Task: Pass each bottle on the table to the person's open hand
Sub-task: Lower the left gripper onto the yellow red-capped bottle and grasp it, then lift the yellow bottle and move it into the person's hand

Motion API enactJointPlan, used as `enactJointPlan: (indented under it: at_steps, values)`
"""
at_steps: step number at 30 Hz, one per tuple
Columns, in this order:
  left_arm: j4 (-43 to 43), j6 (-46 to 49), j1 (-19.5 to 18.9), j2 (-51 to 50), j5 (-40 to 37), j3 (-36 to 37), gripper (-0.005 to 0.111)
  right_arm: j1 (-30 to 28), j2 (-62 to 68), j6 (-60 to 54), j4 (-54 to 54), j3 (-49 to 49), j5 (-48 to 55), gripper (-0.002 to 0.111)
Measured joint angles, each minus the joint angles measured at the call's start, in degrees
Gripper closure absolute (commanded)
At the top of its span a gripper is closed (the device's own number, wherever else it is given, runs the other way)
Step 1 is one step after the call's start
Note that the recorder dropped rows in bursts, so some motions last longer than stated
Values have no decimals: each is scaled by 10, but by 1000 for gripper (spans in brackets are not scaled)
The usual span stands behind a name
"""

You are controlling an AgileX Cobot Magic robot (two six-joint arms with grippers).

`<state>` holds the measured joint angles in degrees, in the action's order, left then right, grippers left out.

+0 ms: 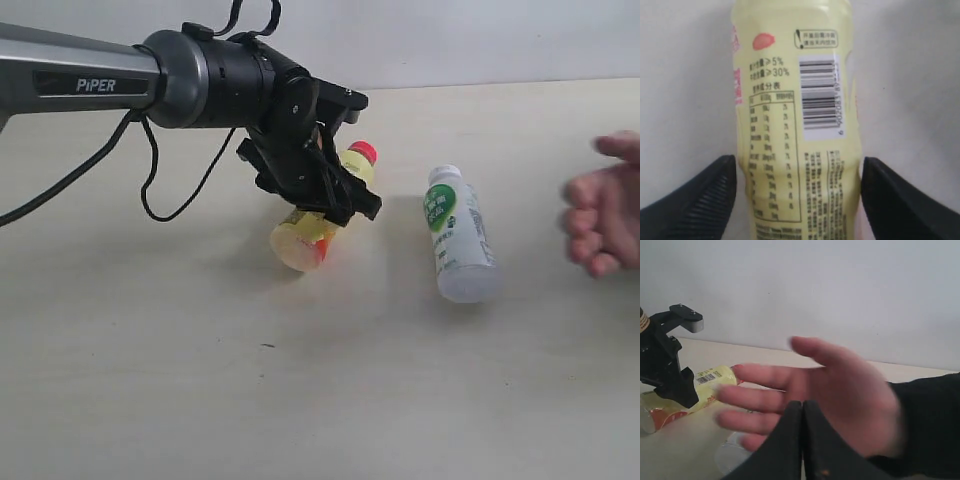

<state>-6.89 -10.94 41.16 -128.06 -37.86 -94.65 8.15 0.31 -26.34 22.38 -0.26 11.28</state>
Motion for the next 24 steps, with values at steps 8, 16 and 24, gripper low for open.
enactJointPlan:
  at_steps: [8,16,24]
  values:
    - [0,0,0,-6,-21,0,39,0,0,0,0,0,0,108]
    - [0,0,0,-13,-25,0,40,0,0,0,0,0,0,108]
    - [0,0,0,-13,-38,0,78,0,0,0,0,0,0,108]
